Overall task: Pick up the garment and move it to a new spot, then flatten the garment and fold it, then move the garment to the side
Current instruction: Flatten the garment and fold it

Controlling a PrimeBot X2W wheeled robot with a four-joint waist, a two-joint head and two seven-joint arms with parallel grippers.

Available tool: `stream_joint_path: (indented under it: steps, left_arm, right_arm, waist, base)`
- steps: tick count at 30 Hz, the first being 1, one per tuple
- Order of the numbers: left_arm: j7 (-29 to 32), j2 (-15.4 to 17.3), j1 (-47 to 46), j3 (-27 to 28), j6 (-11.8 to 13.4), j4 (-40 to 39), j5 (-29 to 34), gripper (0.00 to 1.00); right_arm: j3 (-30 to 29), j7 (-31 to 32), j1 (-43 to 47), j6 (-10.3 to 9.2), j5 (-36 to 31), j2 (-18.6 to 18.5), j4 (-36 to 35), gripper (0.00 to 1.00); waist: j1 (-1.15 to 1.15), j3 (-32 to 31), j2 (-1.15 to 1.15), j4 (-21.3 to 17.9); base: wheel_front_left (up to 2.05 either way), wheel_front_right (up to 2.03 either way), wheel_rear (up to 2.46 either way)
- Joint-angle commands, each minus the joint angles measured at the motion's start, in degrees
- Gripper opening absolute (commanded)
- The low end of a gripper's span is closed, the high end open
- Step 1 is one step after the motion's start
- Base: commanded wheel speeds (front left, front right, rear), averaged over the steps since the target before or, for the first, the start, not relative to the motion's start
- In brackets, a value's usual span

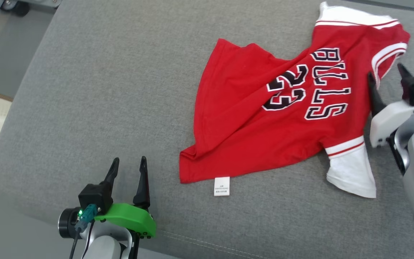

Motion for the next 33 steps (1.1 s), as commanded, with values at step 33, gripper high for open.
stream_joint_path:
  steps: [33]
  left_arm:
    - [0.0,0.2,5.0,1.3,-1.8,2.1,2.5,1.0]
  right_arm:
    - [9.2,-0.1,25.5,-0.11,12.8,8.2,-7.1,0.96]
  waist:
    - [0.0,-10.4,0.0,-8.6]
  base:
    - [0.0,0.0,0.0]
